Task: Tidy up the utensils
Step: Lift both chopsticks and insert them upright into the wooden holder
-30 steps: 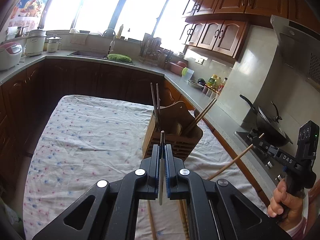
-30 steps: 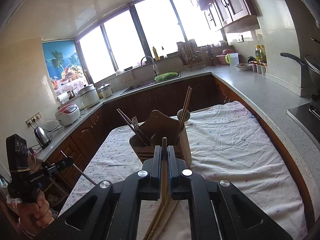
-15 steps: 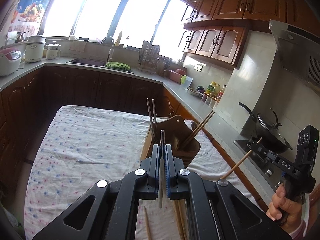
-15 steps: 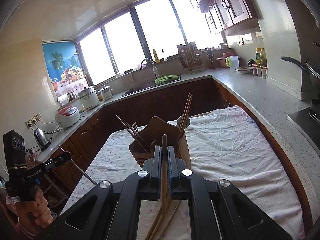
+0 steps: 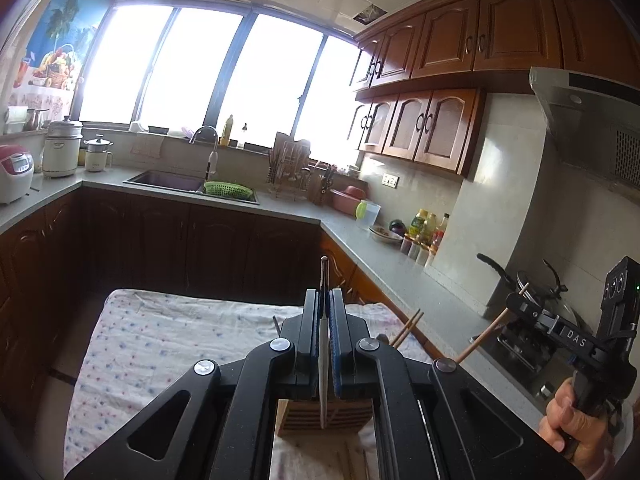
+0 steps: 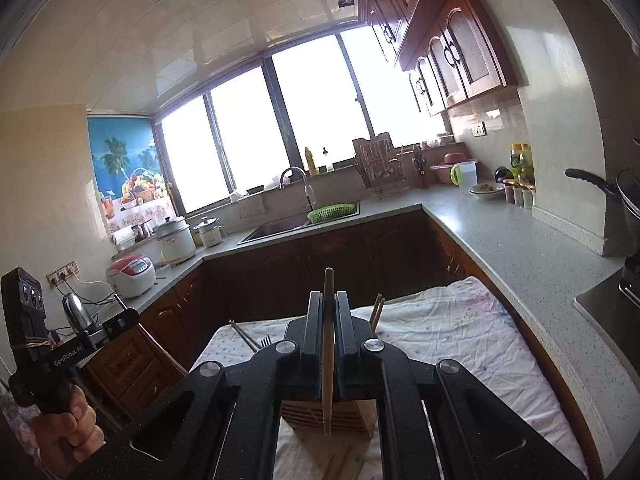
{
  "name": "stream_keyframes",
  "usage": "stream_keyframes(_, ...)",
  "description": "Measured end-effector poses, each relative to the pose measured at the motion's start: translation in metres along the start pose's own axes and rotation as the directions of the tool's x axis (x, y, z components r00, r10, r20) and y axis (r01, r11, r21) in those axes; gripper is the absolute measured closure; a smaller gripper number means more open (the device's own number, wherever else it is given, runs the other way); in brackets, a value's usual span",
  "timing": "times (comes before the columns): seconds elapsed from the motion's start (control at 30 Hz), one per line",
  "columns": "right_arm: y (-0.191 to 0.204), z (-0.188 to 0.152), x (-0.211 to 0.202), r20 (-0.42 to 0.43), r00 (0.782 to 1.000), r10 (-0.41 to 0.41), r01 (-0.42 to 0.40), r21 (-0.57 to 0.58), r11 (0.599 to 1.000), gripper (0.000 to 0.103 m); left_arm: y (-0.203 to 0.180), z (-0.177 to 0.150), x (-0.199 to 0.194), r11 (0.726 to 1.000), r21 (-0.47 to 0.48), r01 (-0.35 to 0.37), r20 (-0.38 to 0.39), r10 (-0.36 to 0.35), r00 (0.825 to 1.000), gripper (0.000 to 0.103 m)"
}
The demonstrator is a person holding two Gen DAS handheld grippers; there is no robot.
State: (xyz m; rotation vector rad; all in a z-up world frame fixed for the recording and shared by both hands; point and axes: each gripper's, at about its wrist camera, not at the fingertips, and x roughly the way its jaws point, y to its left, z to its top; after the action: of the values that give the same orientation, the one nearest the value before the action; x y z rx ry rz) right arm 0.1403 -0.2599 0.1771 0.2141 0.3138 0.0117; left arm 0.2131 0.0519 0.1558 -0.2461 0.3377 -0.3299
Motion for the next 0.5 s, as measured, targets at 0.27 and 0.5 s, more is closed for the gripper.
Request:
stream_keyframes(0.27, -0.008, 0.017, 0.039, 0.011, 1.0, -0.018, 0.018, 0.012, 1.0, 0.098, 0.006, -0.002, 0.046, 0.999, 0.0, -0.037, 0.009, 0.037, 0.999, 0.1)
stream_keyframes(0.5, -0.022, 0.003, 0.066, -0.021, 0.999, -0.035, 0.036, 0.033, 0.999, 0.098, 0.023, -0.024, 0.089, 0.997, -0.055, -0.06, -0.028, 0.059, 0.998, 0.1)
